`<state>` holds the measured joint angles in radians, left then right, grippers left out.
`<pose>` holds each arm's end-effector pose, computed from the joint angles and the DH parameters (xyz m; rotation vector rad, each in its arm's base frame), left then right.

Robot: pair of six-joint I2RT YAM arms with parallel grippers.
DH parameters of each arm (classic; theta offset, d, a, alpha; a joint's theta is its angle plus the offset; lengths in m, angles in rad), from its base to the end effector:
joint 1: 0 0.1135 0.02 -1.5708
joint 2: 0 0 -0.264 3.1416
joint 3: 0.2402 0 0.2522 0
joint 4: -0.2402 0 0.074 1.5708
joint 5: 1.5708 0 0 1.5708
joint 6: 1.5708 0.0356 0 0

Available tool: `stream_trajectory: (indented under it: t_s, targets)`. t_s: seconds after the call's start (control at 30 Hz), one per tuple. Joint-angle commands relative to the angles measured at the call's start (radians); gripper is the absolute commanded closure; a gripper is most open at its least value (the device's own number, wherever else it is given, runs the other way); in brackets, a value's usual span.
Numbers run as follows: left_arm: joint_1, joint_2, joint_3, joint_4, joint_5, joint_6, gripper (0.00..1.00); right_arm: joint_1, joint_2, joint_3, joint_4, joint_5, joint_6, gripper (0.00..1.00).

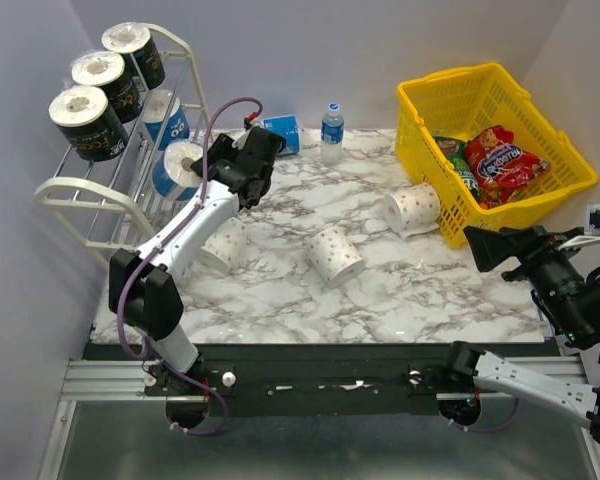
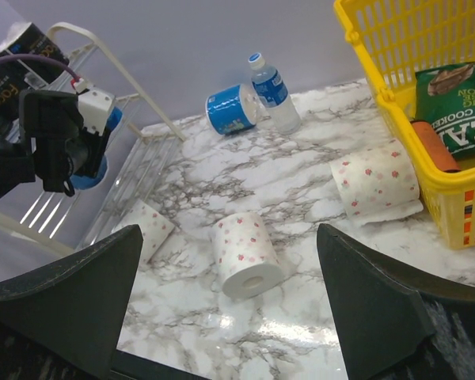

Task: Place and organize the paper towels onto the shelf
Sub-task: Place the paper towel on the shelf.

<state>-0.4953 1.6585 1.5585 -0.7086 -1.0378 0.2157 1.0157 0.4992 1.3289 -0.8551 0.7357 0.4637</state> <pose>0.3282 -0.1424 0.3451 0.2744 2.0897 1.0472 0.0254 -0.0044 0.4586 0.1348 1.6128 0.5643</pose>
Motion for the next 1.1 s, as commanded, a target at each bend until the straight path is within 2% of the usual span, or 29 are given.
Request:
stream_trajectory:
  t_s: [0.0, 0.27, 0.37, 0.43, 0.73, 1.07]
  targets:
    - [0.035, -0.055, -0.049, 0.076, -0.120, 0.076, 0.44, 0.006, 0.012, 0.041, -0.050, -0.028, 0.026, 0.00]
    - [0.043, -0.040, -0.064, 0.123, -0.166, 0.109, 0.30, 0.007, -0.016, 0.052, -0.078, -0.021, 0.044, 0.00]
    - [0.043, -0.037, -0.057, 0.121, -0.169, 0.106, 0.23, 0.007, -0.019, 0.052, -0.081, -0.022, 0.044, 0.00]
    - [0.043, -0.039, -0.046, 0.118, -0.169, 0.106, 0.15, 0.006, -0.018, 0.050, -0.082, -0.021, 0.039, 0.00]
    - [0.029, -0.051, 0.003, 0.129, -0.125, 0.120, 0.11, 0.007, -0.019, 0.015, -0.061, -0.021, 0.020, 0.00]
    - [-0.058, -0.071, -0.021, 0.216, -0.097, 0.200, 0.10, 0.007, -0.037, -0.010, -0.033, -0.018, -0.003, 0.00]
